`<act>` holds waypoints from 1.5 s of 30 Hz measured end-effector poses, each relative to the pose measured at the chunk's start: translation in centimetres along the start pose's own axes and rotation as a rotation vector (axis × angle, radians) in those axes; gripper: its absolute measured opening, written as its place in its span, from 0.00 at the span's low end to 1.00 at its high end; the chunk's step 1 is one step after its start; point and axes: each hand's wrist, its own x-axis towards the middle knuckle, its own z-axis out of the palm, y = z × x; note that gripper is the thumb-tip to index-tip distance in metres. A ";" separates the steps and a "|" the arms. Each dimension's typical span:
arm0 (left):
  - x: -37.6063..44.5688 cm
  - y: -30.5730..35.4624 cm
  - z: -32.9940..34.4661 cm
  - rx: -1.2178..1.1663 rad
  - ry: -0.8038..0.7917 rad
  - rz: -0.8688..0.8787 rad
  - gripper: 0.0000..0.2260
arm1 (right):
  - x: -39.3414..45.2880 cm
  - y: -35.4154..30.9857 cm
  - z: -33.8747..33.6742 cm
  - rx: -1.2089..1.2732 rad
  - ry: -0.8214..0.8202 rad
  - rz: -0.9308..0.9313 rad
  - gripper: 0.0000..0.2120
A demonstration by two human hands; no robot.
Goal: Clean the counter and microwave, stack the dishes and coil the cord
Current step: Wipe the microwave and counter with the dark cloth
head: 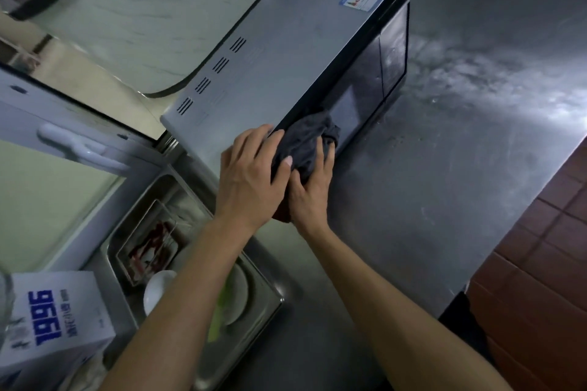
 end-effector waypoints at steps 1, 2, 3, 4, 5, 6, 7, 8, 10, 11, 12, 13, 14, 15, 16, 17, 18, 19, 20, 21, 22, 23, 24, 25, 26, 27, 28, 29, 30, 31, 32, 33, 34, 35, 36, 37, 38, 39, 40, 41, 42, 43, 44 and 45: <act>0.7 0.4 0.1 0.005 -0.001 0.006 0.21 | 1.0 -0.2 -0.6 0.013 0.010 -0.004 0.34; 1.5 0.8 0.2 0.011 -0.001 0.012 0.20 | 1.9 -0.5 -1.2 0.025 0.023 -0.017 0.34; 2.3 1.2 0.4 0.015 -0.001 0.019 0.20 | 2.9 -0.7 -1.8 0.032 0.039 -0.031 0.35; 3.2 1.7 0.4 0.015 0.000 0.027 0.20 | 4.0 -0.9 -2.4 0.034 0.053 -0.041 0.35; 4.2 2.2 0.5 0.013 0.000 0.036 0.20 | 5.2 -1.1 -3.1 0.037 0.065 -0.042 0.35; 5.2 2.8 0.6 0.011 -0.002 0.045 0.20 | 6.5 -1.3 -3.8 0.039 0.072 -0.038 0.35; 6.3 3.4 0.8 0.011 -0.004 0.052 0.21 | 7.7 -1.6 -4.5 0.041 0.076 -0.035 0.35; 7.4 3.9 0.9 0.012 -0.005 0.058 0.21 | 8.9 -1.8 -5.2 0.044 0.080 -0.035 0.35; 9.6 5.0 1.2 0.008 -0.004 0.065 0.21 | 11.4 -2.3 -6.7 0.055 0.092 -0.033 0.34; 10.6 5.5 1.4 -0.002 -0.002 0.068 0.20 | 12.7 -2.7 -7.4 0.058 0.104 -0.033 0.34; 11.6 6.0 1.6 -0.014 0.002 0.070 0.20 | 14.2 -3.1 -8.1 0.055 0.120 -0.032 0.33; 12.4 6.3 1.8 -0.024 0.008 0.073 0.20 | 15.6 -3.6 -8.9 0.049 0.138 -0.029 0.33; 13.2 6.6 2.0 -0.031 0.018 0.075 0.20 | 17.0 -4.0 -9.6 0.041 0.156 -0.022 0.32; 13.8 6.8 2.2 -0.036 0.032 0.075 0.19 | 18.2 -4.3 -10.2 0.030 0.168 -0.010 0.32; 14.4 6.9 2.3 -0.043 0.049 0.073 0.19 | 19.1 -4.5 -10.7 0.016 0.169 0.001 0.32; 14.8 7.0 2.5 -0.052 0.067 0.069 0.18 | 19.7 -4.5 -11.1 0.001 0.163 0.004 0.32; 15.0 7.1 2.6 -0.060 0.082 0.067 0.17 | 20.0 -4.5 -11.2 -0.012 0.153 0.001 0.32; 15.2 7.1 2.6 -0.066 0.093 0.064 0.17 | 20.0 -4.4 -11.3 -0.024 0.142 -0.004 0.32; 15.3 7.2 2.7 -0.069 0.099 0.062 0.16 | 19.9 -4.3 -11.3 -0.034 0.132 -0.003 0.32; 15.2 7.2 2.7 -0.071 0.101 0.062 0.16 | 19.9 -4.2 -11.2 -0.041 0.124 0.003 0.32; 15.1 7.1 2.7 -0.071 0.097 0.066 0.17 | 19.9 -4.2 -11.2 -0.043 0.116 0.008 0.32; 15.0 7.1 2.7 -0.069 0.091 0.072 0.17 | 19.9 -4.2 -11.1 -0.039 0.109 0.007 0.32; 14.8 7.0 2.7 -0.065 0.081 0.082 0.18 | 19.9 -4.2 -11.0 -0.025 0.104 0.002 0.32; 14.6 6.9 2.7 -0.060 0.070 0.091 0.19 | 19.8 -4.2 -11.0 -0.001 0.103 0.001 0.32; 14.3 6.8 2.7 -0.056 0.060 0.099 0.19 | 19.6 -4.1 -10.9 0.029 0.104 0.005 0.33; 14.0 6.7 2.7 -0.051 0.055 0.104 0.20 | 19.3 -4.0 -10.8 0.054 0.102 0.013 0.33; 13.7 6.6 2.6 -0.049 0.053 0.106 0.20 | 18.9 -4.0 -10.7 0.065 0.095 0.022 0.34; 13.4 6.4 2.6 -0.048 0.053 0.108 0.20 | 18.4 -4.1 -10.5 0.057 0.082 0.032 0.35; 13.0 6.3 2.5 -0.048 0.053 0.110 0.20 | 17.8 -4.1 -10.3 0.039 0.067 0.037 0.35; 12.5 6.1 2.4 -0.048 0.052 0.112 0.20 | 17.3 -4.1 -10.0 0.017 0.056 0.037 0.35; 12.0 5.9 2.2 -0.047 0.048 0.115 0.20 | 16.8 -4.1 -9.6 0.002 0.053 0.033 0.34; 11.4 5.7 2.1 -0.046 0.047 0.116 0.20 | 16.3 -4.0 -9.2 -0.007 0.055 0.029 0.34; 10.7 5.4 1.9 -0.044 0.047 0.116 0.20 | 15.7 -3.9 -8.9 -0.012 0.059 0.024 0.34; 10.1 5.1 1.8 -0.041 0.046 0.114 0.20 | 15.2 -3.7 -8.5 -0.017 0.062 0.024 0.34; 9.4 4.7 1.6 -0.039 0.044 0.112 0.20 | 14.6 -3.4 -8.1 -0.022 0.060 0.026 0.34; 8.6 4.4 1.5 -0.039 0.041 0.109 0.20 | 13.9 -3.1 -7.8 -0.027 0.057 0.029 0.34; 7.9 4.0 1.4 -0.039 0.039 0.105 0.20 | 13.1 -2.7 -7.4 -0.030 0.051 0.030 0.34; 7.1 3.6 1.2 -0.038 0.039 0.101 0.20 | 12.3 -2.3 -7.0 -0.032 0.043 0.033 0.34; 6.3 3.3 1.1 -0.034 0.038 0.098 0.20 | 11.4 -1.8 -6.5 -0.034 0.036 0.037 0.34; 5.5 2.9 1.0 -0.027 0.035 0.097 0.20 | 10.4 -1.3 -6.0 -0.035 0.030 0.044 0.34; 4.6 2.5 0.9 -0.017 0.032 0.097 0.20 | 9.4 -0.8 -5.4 -0.037 0.024 0.054 0.34; 3.7 2.0 0.9 -0.004 0.028 0.098 0.20 | 8.3 -0.3 -4.8 -0.038 0.019 0.063 0.34; 2.9 1.6 0.8 0.009 0.023 0.098 0.20 | 7.3 0.2 -4.1 -0.039 0.014 0.070 0.34; 2.1 1.1 0.7 0.023 0.018 0.097 0.20 | 6.2 0.7 -3.5 -0.039 0.012 0.075 0.34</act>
